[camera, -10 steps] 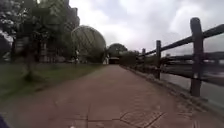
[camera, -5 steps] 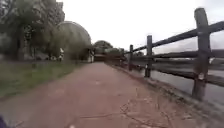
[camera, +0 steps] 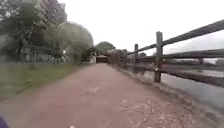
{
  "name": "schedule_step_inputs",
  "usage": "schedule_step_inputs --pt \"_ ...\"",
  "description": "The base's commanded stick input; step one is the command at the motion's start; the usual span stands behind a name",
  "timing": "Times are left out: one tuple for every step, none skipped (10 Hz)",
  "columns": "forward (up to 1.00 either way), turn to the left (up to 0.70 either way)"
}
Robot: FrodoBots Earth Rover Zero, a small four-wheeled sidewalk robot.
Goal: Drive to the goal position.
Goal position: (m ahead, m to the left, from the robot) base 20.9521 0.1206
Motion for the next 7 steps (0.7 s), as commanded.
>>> schedule_step_inputs --pt "1.00 0.20" --pt "1.00 0.14" --pt "1.00 0.14" --pt "1.00 0.06" --pt "1.00 0.09" --pt "1.00 0.11" --pt "1.00 0.10"
